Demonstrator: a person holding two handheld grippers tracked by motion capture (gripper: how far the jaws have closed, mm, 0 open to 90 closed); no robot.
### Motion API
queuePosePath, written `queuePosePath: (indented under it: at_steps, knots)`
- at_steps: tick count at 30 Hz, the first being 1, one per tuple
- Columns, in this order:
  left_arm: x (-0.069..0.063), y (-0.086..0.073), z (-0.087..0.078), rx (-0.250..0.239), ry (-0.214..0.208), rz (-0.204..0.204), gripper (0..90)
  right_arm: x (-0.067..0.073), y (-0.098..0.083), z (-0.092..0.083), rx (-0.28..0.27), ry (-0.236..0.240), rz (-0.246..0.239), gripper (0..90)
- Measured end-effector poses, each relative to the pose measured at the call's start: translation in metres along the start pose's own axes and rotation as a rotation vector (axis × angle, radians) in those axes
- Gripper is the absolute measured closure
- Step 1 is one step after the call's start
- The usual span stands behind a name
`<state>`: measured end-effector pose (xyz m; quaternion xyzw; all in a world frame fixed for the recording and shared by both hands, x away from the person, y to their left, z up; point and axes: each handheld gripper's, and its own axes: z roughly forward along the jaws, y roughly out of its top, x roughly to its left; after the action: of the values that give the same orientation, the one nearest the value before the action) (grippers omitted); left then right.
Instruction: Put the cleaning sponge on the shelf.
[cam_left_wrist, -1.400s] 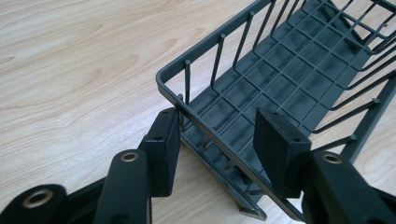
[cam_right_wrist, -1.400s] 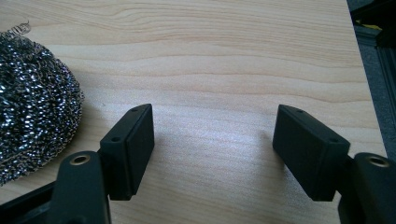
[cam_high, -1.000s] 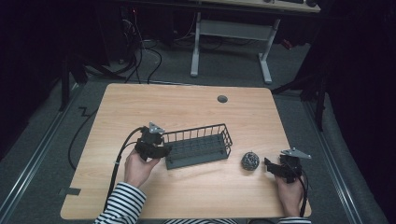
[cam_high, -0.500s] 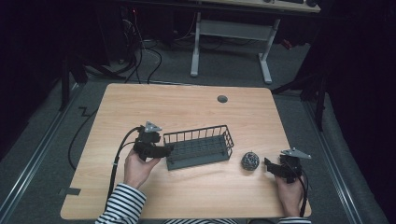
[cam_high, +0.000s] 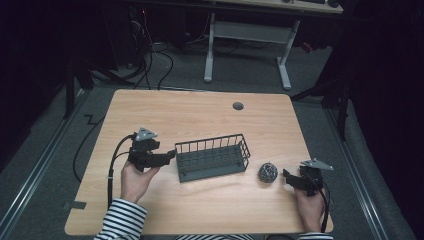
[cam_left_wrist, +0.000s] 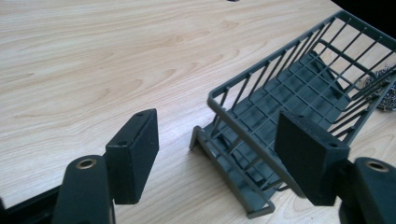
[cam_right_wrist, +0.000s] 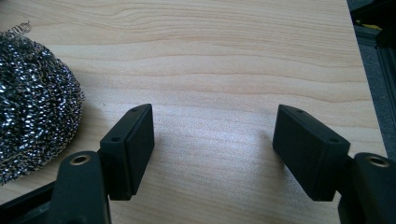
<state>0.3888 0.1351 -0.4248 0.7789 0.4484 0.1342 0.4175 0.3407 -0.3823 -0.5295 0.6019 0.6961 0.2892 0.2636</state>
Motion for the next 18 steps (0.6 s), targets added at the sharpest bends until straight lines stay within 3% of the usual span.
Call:
queuePosePath:
  at_steps: [18]
  knots:
    - [0.028,-0.026,-0.024,-0.031,0.055,-0.064,30.9,0.000,0.000,0.000,0.000,0.000,0.000,29.7]
